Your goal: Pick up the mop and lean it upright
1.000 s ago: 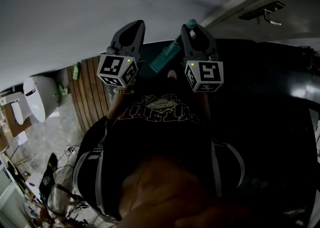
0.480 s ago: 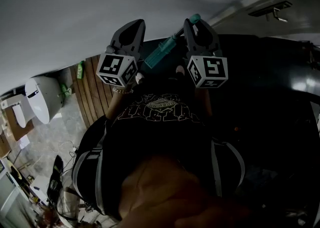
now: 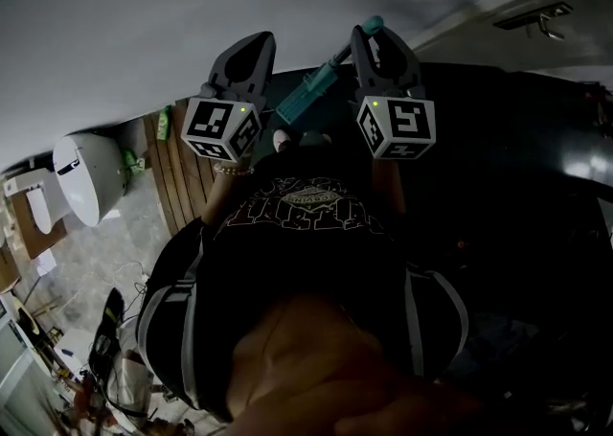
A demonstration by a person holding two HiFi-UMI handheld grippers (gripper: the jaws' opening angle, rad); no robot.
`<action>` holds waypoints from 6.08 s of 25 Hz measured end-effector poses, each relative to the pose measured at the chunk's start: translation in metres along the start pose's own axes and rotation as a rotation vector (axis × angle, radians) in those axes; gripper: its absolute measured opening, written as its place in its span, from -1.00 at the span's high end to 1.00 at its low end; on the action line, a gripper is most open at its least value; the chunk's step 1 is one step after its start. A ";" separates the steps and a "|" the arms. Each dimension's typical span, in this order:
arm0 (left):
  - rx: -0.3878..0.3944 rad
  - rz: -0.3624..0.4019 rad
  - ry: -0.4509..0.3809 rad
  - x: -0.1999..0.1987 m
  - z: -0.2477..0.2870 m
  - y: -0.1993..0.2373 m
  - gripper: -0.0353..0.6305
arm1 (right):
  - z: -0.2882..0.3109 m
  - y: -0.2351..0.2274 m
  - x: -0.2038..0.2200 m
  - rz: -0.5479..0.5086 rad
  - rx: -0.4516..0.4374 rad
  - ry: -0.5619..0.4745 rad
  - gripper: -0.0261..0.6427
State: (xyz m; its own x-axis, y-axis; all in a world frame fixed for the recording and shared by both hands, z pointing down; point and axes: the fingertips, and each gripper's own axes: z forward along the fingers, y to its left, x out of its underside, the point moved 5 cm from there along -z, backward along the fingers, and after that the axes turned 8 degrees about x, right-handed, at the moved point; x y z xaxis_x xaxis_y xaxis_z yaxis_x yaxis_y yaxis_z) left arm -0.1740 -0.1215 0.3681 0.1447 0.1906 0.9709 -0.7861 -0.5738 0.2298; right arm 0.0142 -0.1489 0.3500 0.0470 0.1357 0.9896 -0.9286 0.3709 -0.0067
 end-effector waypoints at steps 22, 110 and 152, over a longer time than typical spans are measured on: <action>-0.217 -0.007 -0.033 0.000 -0.059 -0.024 0.78 | -0.017 0.030 0.009 -0.046 -0.158 0.043 0.60; -0.122 -0.062 0.019 -0.009 -0.159 0.196 0.78 | 0.206 0.224 0.101 -0.055 0.032 0.223 0.60; 0.066 -0.026 0.059 -0.005 -0.106 0.126 0.78 | 0.088 0.208 0.053 0.047 -0.065 0.128 0.84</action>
State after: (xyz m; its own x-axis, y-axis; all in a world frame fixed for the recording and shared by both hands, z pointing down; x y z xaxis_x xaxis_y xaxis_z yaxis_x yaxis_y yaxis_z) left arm -0.3375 -0.1104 0.3854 0.1278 0.2516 0.9594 -0.7407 -0.6191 0.2610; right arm -0.2084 -0.1456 0.4135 0.0547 0.2688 0.9616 -0.9051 0.4200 -0.0659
